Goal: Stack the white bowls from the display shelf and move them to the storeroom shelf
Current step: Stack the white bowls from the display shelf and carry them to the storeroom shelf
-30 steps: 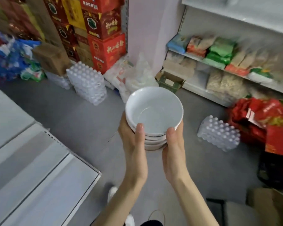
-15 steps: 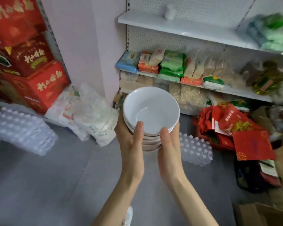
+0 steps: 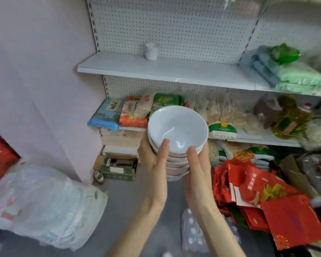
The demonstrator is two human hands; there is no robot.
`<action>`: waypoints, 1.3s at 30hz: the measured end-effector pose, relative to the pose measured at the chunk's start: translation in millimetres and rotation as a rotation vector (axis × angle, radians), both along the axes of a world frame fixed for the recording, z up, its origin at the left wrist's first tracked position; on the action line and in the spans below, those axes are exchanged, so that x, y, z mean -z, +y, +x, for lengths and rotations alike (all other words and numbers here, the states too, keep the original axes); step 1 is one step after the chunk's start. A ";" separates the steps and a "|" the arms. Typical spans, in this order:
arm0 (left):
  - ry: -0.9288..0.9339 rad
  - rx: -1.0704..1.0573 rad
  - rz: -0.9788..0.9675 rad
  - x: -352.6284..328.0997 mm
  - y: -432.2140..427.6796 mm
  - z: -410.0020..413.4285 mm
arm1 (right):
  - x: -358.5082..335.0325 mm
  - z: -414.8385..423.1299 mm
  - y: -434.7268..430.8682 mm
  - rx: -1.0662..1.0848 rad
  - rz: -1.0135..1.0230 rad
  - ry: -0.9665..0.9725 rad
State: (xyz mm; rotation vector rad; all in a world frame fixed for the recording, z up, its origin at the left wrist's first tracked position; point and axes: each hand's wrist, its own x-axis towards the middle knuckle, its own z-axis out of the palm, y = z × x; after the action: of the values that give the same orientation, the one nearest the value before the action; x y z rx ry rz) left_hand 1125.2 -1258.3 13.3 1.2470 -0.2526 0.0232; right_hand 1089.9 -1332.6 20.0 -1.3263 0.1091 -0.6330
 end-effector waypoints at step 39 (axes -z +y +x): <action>0.086 -0.122 0.015 21.0 -351.8 689.1 | 25.5 696.3 -363.1 -0.117 -0.059 0.162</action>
State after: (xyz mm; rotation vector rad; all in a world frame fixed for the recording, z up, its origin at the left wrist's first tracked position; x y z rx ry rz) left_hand 1814.4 -1610.1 -7.7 1.2734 -0.1017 0.0726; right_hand 1786.2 -1695.7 -5.5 -1.4290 0.1445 -0.4324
